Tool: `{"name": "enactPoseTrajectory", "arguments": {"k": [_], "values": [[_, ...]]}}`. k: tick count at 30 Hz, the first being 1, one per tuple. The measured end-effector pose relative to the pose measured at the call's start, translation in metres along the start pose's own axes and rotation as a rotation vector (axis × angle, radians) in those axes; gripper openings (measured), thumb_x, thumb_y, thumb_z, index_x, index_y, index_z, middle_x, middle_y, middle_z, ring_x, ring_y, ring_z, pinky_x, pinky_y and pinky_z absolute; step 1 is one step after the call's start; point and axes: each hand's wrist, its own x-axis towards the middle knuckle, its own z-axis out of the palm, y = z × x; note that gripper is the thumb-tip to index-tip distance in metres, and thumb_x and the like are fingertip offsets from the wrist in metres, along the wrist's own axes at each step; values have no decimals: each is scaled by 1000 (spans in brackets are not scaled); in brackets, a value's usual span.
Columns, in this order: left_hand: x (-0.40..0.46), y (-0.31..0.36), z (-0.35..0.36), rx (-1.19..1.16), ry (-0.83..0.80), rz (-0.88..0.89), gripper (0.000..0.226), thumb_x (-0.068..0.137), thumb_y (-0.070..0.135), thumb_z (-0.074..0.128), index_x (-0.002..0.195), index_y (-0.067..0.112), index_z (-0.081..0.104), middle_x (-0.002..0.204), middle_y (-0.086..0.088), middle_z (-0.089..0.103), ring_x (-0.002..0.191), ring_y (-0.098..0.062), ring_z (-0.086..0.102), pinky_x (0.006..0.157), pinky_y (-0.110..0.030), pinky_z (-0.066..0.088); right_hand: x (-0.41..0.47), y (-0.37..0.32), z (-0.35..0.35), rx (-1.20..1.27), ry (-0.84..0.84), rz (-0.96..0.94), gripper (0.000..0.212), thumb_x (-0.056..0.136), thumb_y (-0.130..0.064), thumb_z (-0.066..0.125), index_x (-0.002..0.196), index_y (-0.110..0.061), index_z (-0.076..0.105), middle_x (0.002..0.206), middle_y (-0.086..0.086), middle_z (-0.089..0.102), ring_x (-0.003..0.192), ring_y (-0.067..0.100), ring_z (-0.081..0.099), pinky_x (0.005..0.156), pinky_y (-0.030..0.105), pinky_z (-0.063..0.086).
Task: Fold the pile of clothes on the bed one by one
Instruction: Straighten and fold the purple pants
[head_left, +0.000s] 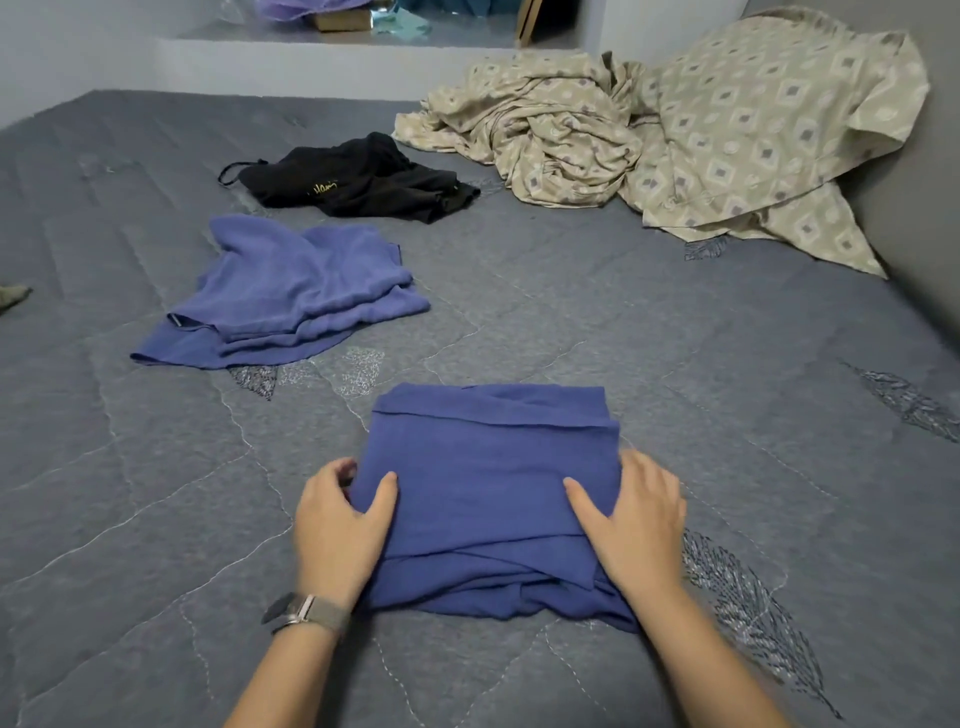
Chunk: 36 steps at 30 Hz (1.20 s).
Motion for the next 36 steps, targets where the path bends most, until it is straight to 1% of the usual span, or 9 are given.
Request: {"name": "enactPoseTrajectory", "arguments": {"k": [4, 9, 14, 17, 24, 27, 29, 32, 36], "values": [[21, 5, -11, -91, -416, -235, 51, 66, 55, 79, 95, 15, 68, 93, 12, 72, 86, -7, 67, 78, -29, 52, 15, -6, -10, 155, -197, 116, 53, 70, -52, 76, 106, -17, 59, 99, 0, 63, 97, 23, 57, 83, 35, 46], [7, 21, -25, -440, -470, -428, 15, 82, 22, 73, 96, 18, 69, 89, 7, 75, 89, -11, 70, 72, -22, 56, 12, -39, -31, 647, -504, 318, 10, 84, -17, 72, 90, -23, 67, 96, -11, 72, 85, -3, 67, 73, 14, 54], [6, 56, -129, -634, -326, -504, 28, 85, 18, 68, 111, 26, 60, 101, 14, 73, 98, -6, 67, 82, -24, 55, 13, -135, -78, 787, -677, 398, 19, 91, -18, 62, 109, -17, 67, 106, -6, 73, 100, 7, 67, 91, 28, 52], [9, 70, -222, -700, -252, -568, 36, 85, 18, 68, 119, 24, 59, 110, 8, 71, 104, -13, 67, 89, -34, 52, 17, -221, -108, 734, -833, 268, 18, 92, -17, 61, 110, -19, 66, 104, -9, 73, 103, 8, 66, 85, 21, 52], [28, 49, -422, -734, -31, -637, 61, 67, 28, 85, 120, 23, 56, 95, 20, 68, 77, 12, 63, 61, -7, 49, -5, -433, -108, 592, -1142, -102, 57, 86, -1, 65, 130, -29, 43, 127, -15, 55, 100, -22, 54, 82, 3, 43], [41, 19, -486, -794, -1, -668, 57, 82, 14, 72, 131, 23, 43, 104, 18, 58, 87, 5, 57, 59, -6, 49, -30, -513, -96, 625, -1166, -90, 67, 68, -27, 84, 125, -30, 48, 118, -18, 58, 90, -24, 55, 73, 0, 43], [48, 0, -516, -850, -1, -663, 59, 86, 12, 68, 133, 27, 37, 109, 17, 55, 91, 2, 56, 60, -8, 50, -43, -558, -84, 646, -1177, -76, 89, 44, -56, 88, 122, -32, 53, 113, -22, 61, 86, -21, 57, 68, 1, 45], [63, -30, -551, -948, 61, -700, 60, 85, 9, 71, 134, 22, 39, 106, 12, 59, 90, -3, 58, 57, -10, 50, -53, -612, -57, 651, -1296, -60, 103, 29, -64, 89, 122, -35, 54, 113, -16, 66, 90, -8, 65, 65, 11, 51], [94, -61, -570, -1171, 176, -814, 40, 95, 11, 53, 134, 18, 46, 98, 0, 66, 87, -19, 63, 51, -23, 55, -49, -674, -16, 618, -1432, -15, 80, 61, -42, 88, 131, -32, 51, 119, -5, 68, 104, 14, 67, 78, 31, 55]]}}
